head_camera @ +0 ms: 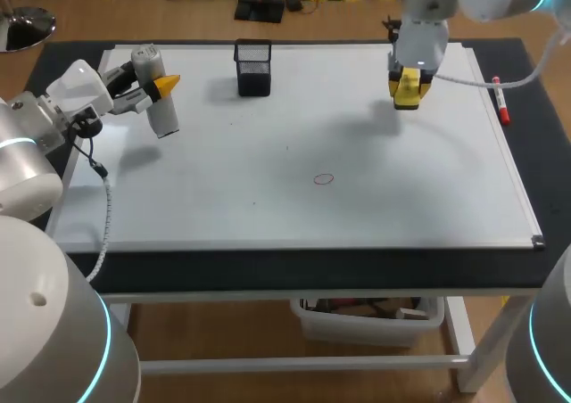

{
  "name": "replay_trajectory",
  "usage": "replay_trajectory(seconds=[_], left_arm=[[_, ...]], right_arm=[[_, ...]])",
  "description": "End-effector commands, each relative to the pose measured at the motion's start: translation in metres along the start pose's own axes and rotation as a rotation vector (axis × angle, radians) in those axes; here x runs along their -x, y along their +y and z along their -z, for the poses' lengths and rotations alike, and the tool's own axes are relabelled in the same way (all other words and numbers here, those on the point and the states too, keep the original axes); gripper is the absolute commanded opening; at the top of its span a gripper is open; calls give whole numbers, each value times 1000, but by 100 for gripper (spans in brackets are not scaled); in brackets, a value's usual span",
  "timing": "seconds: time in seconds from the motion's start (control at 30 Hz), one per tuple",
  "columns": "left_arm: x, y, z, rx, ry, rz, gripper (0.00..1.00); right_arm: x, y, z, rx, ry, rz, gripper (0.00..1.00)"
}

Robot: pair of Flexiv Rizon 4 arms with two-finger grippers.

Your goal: Pick up the inspection probe, press it on each red-marked spot on the whiteboard one by one, put down the probe, pick up the eraser, and wipe off all the red marks.

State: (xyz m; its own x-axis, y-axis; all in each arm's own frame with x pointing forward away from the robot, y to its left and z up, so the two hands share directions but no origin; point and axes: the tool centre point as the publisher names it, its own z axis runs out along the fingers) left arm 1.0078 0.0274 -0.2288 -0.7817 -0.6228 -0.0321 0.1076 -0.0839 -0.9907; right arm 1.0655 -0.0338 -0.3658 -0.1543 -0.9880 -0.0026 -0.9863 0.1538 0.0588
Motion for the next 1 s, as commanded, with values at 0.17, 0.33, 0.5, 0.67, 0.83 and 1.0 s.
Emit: replay_trajectory(seconds=[0.17,0.33,0.5,0.67,0.83,1.0], left_arm=[[1,0,0,-4,4,0,0],[1,0,0,-4,4,0,0],[-16,0,-7,-11,33,-2,0],[-50,-3,-21,-48,95,-4,0],[-86,-5,-42,-59,193,3,0],[-120,0,-61,-40,295,34,0]], right_arm=[[-4,3,3,-7,-4,4,0],[-4,3,3,-7,-4,4,0],[-4,3,3,-7,-4,4,0],[-4,3,3,-7,-4,4,0],[-4,3,3,-7,-4,4,0],[-4,3,3,-7,-4,4,0]])
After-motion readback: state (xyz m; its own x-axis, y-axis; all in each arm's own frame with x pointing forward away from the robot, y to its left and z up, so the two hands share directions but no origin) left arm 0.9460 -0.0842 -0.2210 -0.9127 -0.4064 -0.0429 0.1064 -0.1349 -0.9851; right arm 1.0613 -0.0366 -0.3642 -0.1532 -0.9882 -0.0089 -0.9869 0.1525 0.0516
